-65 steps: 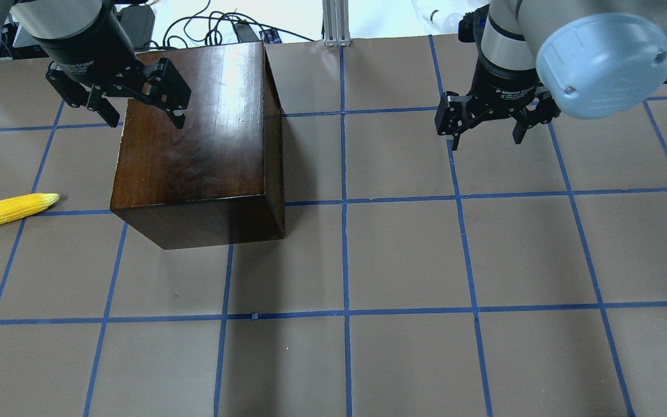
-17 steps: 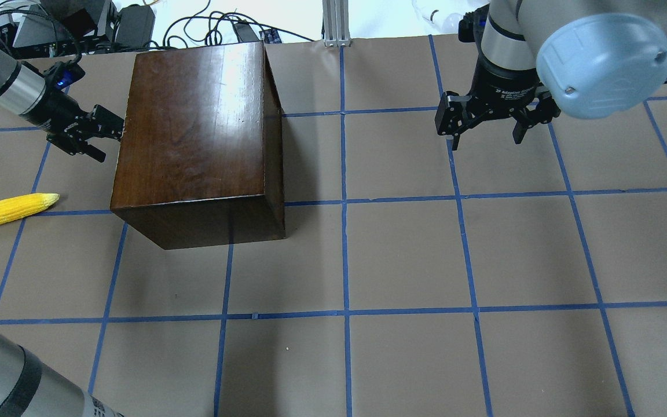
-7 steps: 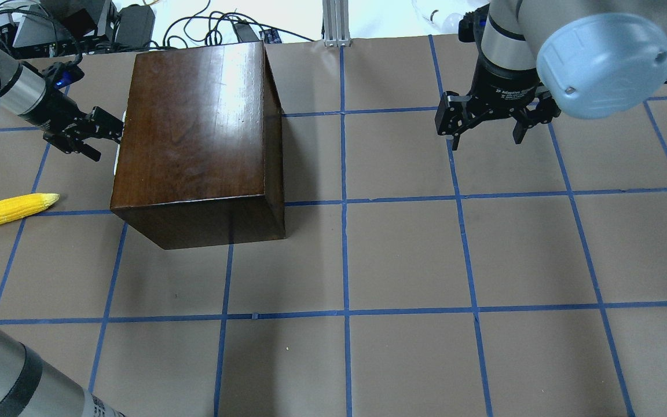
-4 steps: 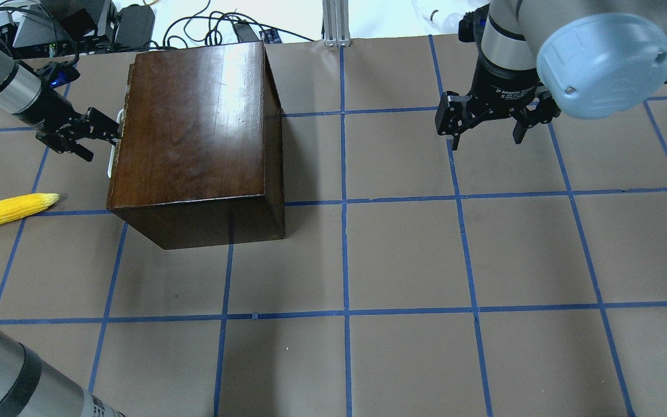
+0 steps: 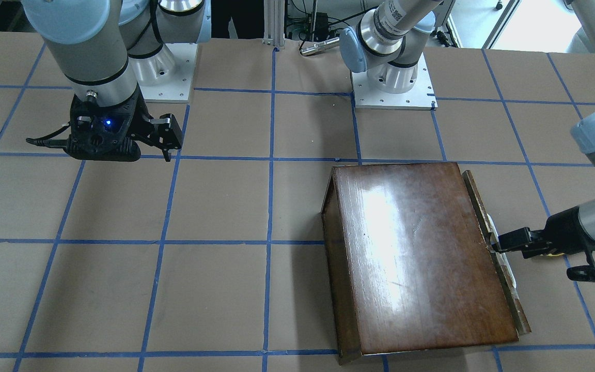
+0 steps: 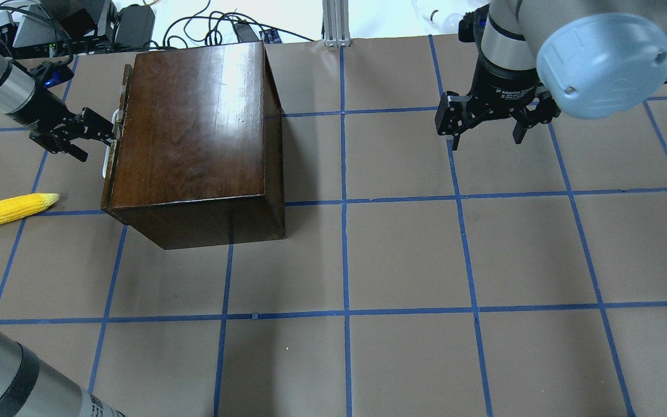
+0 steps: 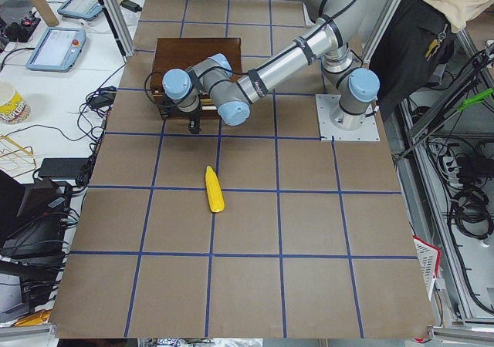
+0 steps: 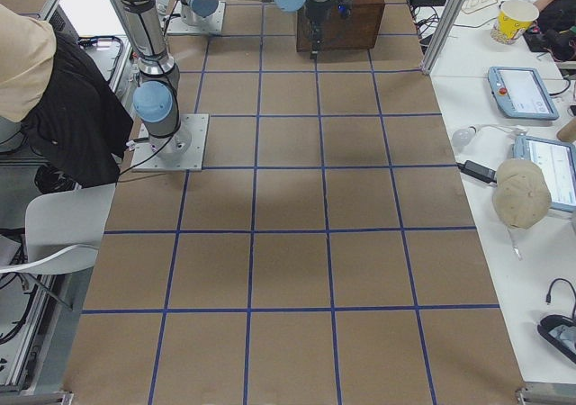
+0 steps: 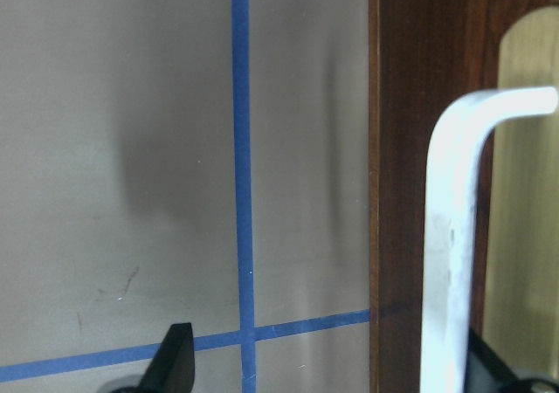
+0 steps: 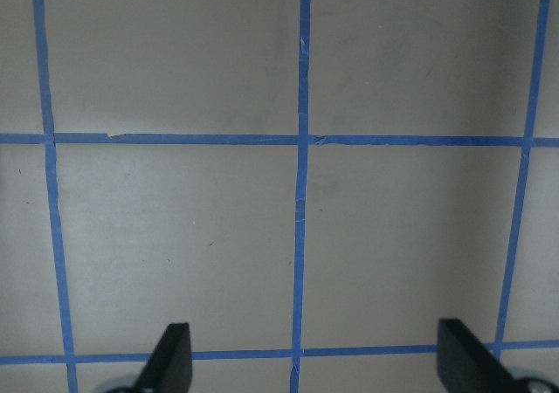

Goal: Open drawer and put corn inside
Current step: 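Pull the drawer handle outward with the left gripper, away from the cabinet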

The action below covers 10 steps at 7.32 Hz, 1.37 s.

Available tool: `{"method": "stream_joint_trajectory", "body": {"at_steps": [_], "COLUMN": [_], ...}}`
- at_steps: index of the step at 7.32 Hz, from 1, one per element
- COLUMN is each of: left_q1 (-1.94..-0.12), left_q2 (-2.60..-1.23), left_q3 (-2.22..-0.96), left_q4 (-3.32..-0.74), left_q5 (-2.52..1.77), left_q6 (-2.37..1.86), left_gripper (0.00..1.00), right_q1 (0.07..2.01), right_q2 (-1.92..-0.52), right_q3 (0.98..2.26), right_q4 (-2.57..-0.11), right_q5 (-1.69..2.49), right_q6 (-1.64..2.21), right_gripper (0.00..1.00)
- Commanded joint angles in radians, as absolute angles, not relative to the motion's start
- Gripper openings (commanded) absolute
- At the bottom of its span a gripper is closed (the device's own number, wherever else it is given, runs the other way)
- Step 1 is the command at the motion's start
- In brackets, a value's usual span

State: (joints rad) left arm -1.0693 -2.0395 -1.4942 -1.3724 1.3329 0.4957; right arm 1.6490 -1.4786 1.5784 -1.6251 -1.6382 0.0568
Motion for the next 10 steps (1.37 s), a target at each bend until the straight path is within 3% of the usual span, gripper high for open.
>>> {"method": "stream_joint_trajectory", "body": {"at_steps": [1, 10], "left_q1": [-1.043, -1.002], "left_q2": [-2.039, -2.036], "left_q3": [-1.493, -1.48], "left_q4": [-1.373, -1.371], "left_q5": [1.333, 1.377], "left_q6": [0.497, 0.525], "left_gripper": [1.0, 1.0], "right_q1": [1.649, 1.649], "right_q2": [-1.477, -1.479], "right_q3": [1.578, 1.578], "right_q4": [-1.624, -1.624], "right_q5": [-1.638, -1.638], "right_q6": [0.057, 0.057], "right_gripper": [1.0, 1.0]}}
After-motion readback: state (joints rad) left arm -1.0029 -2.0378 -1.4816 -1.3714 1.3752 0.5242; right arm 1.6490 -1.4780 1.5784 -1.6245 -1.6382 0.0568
